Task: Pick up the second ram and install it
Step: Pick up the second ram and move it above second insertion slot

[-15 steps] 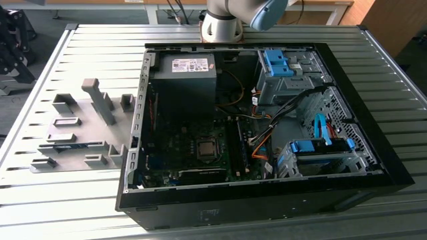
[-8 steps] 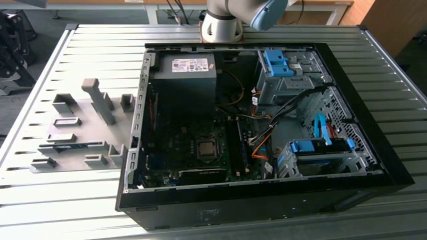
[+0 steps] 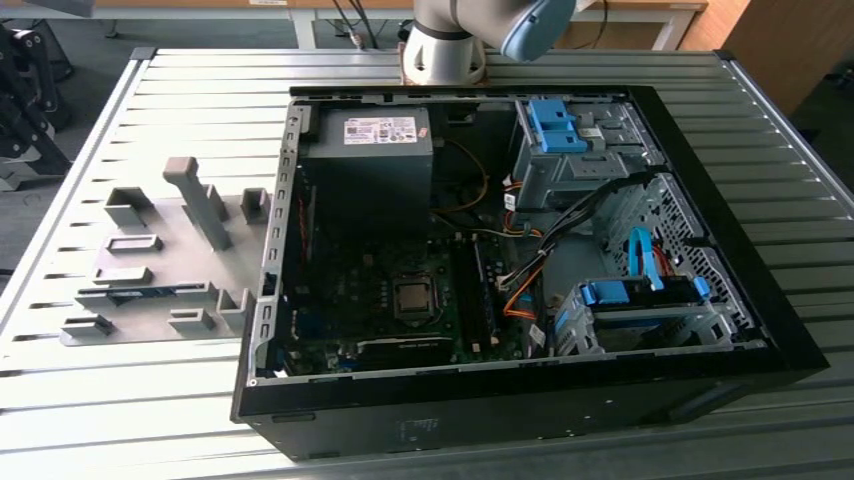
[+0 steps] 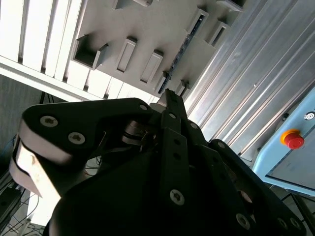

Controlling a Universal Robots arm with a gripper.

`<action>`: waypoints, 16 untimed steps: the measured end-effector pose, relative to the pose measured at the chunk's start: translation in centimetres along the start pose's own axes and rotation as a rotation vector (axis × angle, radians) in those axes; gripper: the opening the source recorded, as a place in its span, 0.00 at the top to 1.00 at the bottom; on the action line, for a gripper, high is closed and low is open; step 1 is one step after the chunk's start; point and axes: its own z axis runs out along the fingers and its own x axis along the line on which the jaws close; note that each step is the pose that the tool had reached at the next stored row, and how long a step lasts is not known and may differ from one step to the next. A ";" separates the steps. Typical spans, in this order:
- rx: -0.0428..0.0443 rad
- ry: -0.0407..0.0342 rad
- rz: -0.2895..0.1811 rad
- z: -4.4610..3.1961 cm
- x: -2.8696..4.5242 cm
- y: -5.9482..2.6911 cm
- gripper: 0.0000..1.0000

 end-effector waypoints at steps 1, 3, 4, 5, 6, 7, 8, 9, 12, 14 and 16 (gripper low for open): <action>0.0000 0.0000 0.000 0.00 0.00 0.00 0.89; 0.0001 0.0000 0.000 0.00 0.00 0.00 0.89; 0.0000 0.0000 0.000 0.00 0.00 0.00 0.89; 0.0000 0.0000 0.000 0.00 0.00 0.00 0.89; -0.0001 0.0001 0.000 0.01 0.00 0.00 0.89; 0.0000 0.0001 0.000 0.02 0.01 0.00 0.89; 0.0002 -0.0001 0.000 0.05 0.02 0.00 0.89; 0.0003 -0.0001 0.000 0.09 0.07 -0.01 0.89; 0.0000 -0.0003 -0.013 0.21 0.22 0.00 0.89; -0.0005 0.0004 -0.030 0.32 0.27 0.00 0.89; -0.0009 0.0009 -0.045 0.39 0.36 0.01 0.89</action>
